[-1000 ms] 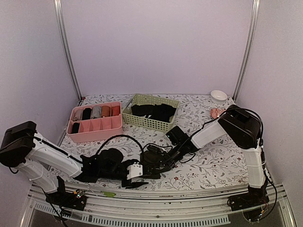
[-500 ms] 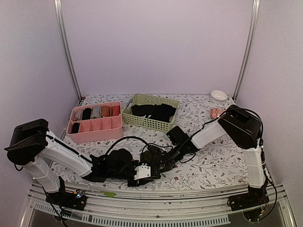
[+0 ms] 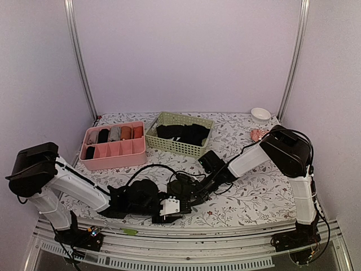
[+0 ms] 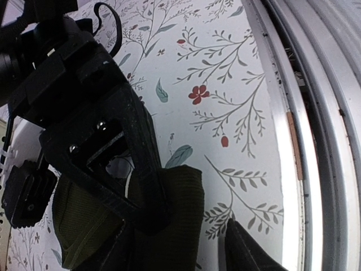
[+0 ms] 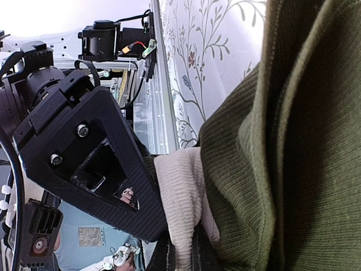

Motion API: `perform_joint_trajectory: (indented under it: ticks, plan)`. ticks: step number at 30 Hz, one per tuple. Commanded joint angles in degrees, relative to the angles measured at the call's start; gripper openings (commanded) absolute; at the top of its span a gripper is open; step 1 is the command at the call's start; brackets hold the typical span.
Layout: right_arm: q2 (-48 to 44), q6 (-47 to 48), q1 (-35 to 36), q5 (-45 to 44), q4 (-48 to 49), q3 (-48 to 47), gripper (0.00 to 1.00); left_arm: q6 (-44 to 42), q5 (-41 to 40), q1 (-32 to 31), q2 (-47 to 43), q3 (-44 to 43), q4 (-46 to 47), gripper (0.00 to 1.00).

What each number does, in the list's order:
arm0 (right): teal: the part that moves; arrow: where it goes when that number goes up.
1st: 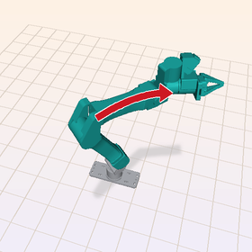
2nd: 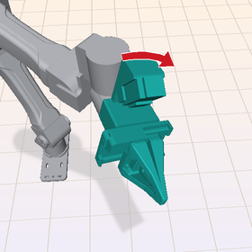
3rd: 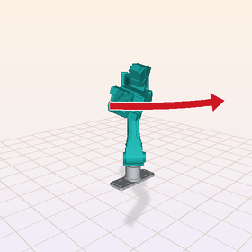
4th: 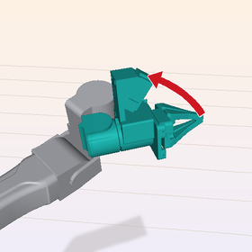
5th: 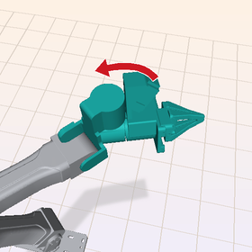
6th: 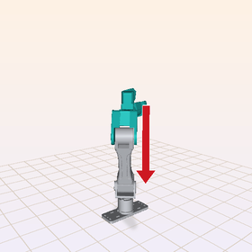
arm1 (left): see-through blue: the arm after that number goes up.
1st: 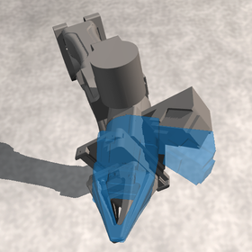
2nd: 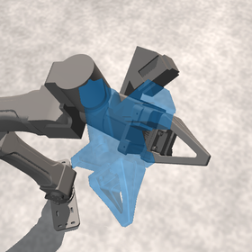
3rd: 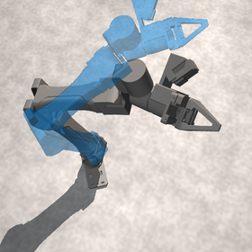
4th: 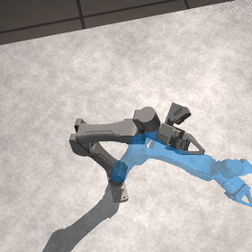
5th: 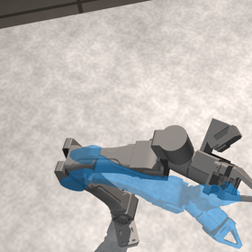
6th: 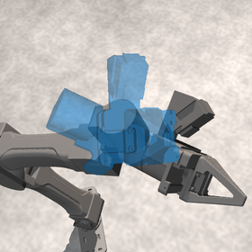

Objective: Roll the underwear
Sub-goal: Roll the underwear at the center of the board.

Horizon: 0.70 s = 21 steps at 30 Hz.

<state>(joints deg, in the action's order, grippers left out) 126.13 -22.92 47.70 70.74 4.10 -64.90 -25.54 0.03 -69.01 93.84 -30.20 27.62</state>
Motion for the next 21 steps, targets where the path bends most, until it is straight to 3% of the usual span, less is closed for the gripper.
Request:
perform_joint_trajectory:
  ticks: [1, 8, 14, 18, 21]
  plan:
    - [2.3, 2.2, -0.2, -3.7, -4.0, 1.9, 0.0, -0.3, -3.1, -0.5, 1.8, 1.7, -2.6, 0.56]
    - [2.2, 2.2, -0.1, -4.1, -4.2, 1.9, 0.0, -1.5, -4.0, -0.6, 0.0, 0.9, -4.5, 0.62]
    - [1.7, 2.0, -0.1, -4.2, -3.8, 2.3, 0.0, -2.1, -1.8, -0.5, 1.7, -0.2, -6.3, 0.37]
    - [0.5, 2.0, -0.1, -3.8, -2.9, 2.9, 0.0, -1.8, -1.4, -0.4, 2.8, -0.1, -7.1, 0.32]
    - [-1.0, 2.1, -0.1, -3.5, -2.2, 3.4, 0.07, -1.3, 0.3, -0.2, 2.9, -1.1, -9.2, 0.22]
